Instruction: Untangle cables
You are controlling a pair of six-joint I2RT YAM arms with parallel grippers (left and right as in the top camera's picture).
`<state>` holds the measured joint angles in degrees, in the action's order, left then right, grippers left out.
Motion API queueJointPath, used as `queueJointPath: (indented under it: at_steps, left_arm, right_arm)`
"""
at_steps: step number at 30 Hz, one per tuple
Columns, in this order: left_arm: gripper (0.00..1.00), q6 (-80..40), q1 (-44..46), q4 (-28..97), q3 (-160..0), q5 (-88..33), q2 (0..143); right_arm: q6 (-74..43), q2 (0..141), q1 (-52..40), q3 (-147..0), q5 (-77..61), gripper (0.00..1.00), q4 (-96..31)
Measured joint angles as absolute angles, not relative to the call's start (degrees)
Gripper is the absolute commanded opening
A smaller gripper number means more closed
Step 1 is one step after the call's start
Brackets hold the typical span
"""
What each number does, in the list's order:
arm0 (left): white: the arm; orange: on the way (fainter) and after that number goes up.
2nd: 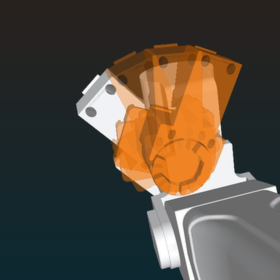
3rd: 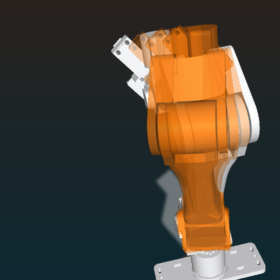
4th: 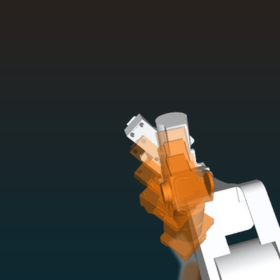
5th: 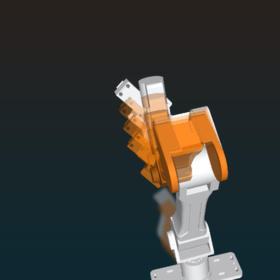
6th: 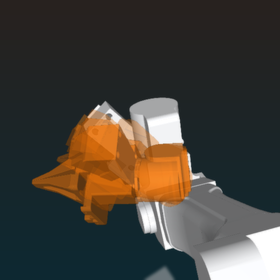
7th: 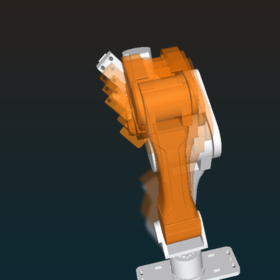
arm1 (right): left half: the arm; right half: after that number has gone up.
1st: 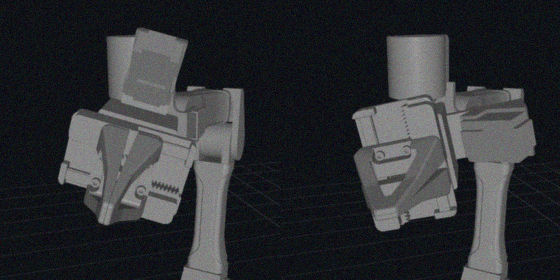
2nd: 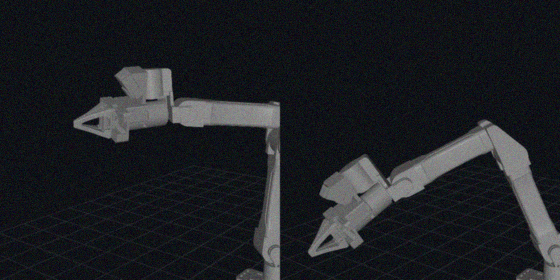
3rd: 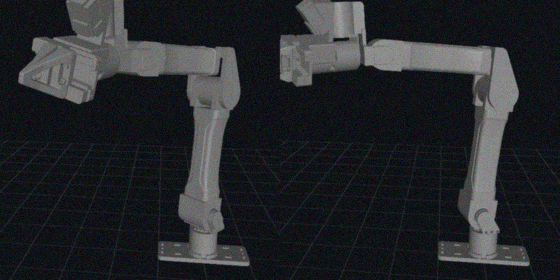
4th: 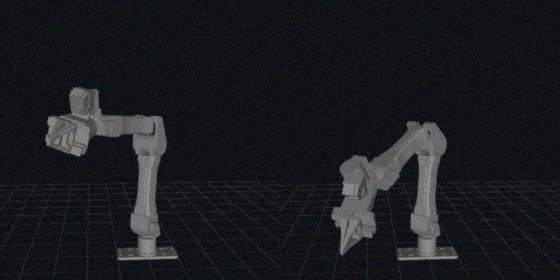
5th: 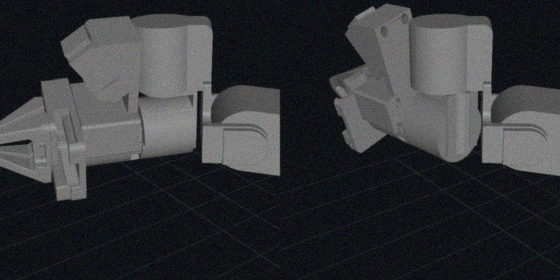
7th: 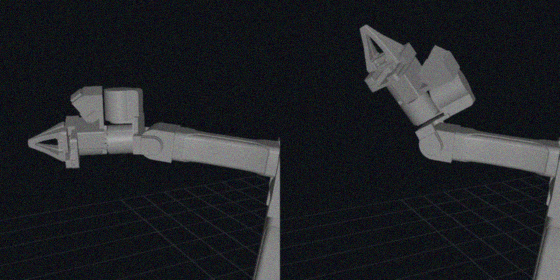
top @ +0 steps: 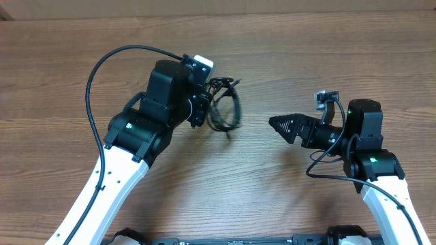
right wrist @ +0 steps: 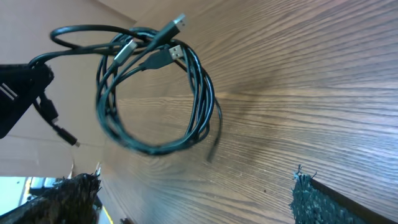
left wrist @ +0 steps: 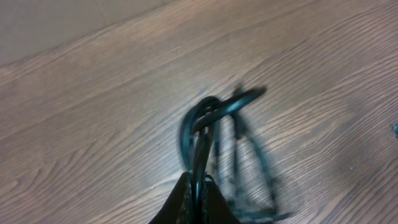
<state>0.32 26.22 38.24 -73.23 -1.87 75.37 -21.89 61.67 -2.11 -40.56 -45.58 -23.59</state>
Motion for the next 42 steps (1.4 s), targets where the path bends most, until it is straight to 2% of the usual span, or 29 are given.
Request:
queueJointPath:
  at_steps: [6,14,28,42]
  left_arm:
    - [0.04,-1.17,26.2,36.53,-73.23,-2.2,75.37]
    - [0.04,-7.73,26.22,34.7,-73.23,-8.97,75.37]
    - [0.04,-46.54,26.22,36.38,-73.23,-16.45,75.37]
    - [0.04,-80.36,27.42,36.38,-73.23,-16.99,75.37]
  right_arm:
    - [-19.79,61.67,-6.0,-40.56,-47.51,1.0,-23.59]
    - [-14.7,61.69,-13.89,-40.56,-48.03,1.0,-20.56]
    - [-13.67,61.69,-15.81,-40.56,-48.01,1.0,-15.05]
    - [-13.63,61.69,-15.81,-40.56,-48.01,1.0,-15.0]
